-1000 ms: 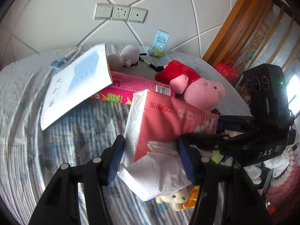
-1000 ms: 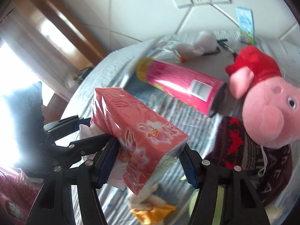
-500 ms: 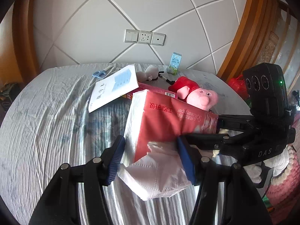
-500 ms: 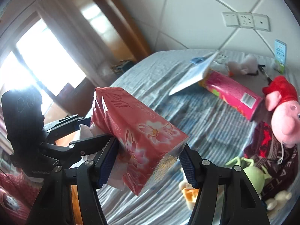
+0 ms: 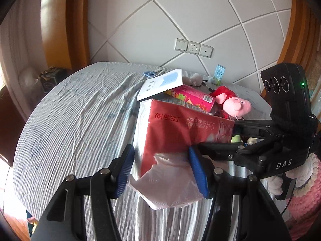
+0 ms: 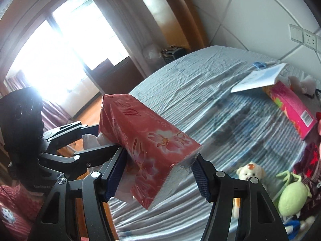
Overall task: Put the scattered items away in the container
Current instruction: 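Lift the tissue pack with the right tool and carry it to the blue bin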
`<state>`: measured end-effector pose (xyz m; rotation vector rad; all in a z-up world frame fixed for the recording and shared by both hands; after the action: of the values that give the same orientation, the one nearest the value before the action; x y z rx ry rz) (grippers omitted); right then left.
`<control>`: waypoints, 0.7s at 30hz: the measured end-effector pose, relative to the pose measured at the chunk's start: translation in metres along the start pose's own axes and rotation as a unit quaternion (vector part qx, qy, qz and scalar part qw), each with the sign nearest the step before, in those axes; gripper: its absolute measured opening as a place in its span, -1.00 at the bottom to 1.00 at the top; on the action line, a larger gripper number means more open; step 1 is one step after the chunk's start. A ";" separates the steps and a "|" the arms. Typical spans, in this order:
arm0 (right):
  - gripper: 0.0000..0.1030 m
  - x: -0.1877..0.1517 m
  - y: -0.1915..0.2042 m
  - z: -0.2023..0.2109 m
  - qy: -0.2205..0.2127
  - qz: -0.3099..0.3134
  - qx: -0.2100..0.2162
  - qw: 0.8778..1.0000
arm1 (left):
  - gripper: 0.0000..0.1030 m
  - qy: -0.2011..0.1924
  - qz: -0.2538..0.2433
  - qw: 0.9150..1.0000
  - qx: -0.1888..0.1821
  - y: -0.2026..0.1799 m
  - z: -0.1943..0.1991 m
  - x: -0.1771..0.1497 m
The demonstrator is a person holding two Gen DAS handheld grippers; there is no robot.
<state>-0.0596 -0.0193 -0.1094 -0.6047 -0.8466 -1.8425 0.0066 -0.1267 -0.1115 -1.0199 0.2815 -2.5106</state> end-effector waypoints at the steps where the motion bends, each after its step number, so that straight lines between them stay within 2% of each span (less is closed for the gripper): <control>1: 0.23 0.001 0.007 -0.007 0.006 0.006 0.009 1.000 | 0.07 0.002 0.013 1.000 0.003 0.009 0.003 -0.003; 5: 0.23 0.008 0.037 -0.024 0.013 0.029 0.043 0.999 | 0.07 -0.021 0.030 0.999 0.029 0.035 0.025 -0.012; 14: 0.22 0.022 0.086 -0.065 0.029 0.063 0.079 0.994 | 0.07 -0.042 0.074 0.995 0.047 0.094 0.064 -0.029; 21: 0.22 0.033 0.158 -0.107 0.046 0.101 0.113 0.987 | 0.07 -0.065 0.113 0.989 0.075 0.159 0.113 -0.055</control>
<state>0.0688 -0.1643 -0.1080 -0.4422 -0.8843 -1.5533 0.1688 -0.2480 -0.1179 -1.0260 0.1571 -2.2161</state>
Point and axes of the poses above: each gripper's, at about its wrist camera, not at the fingertips, and z roughly against the way its jaws point, y to its left, x to its top, the point moved 6 cm from there along -z, roughly the way its jaws point, and after that the axes turned 14 degrees about z, right-handed, at the moved point
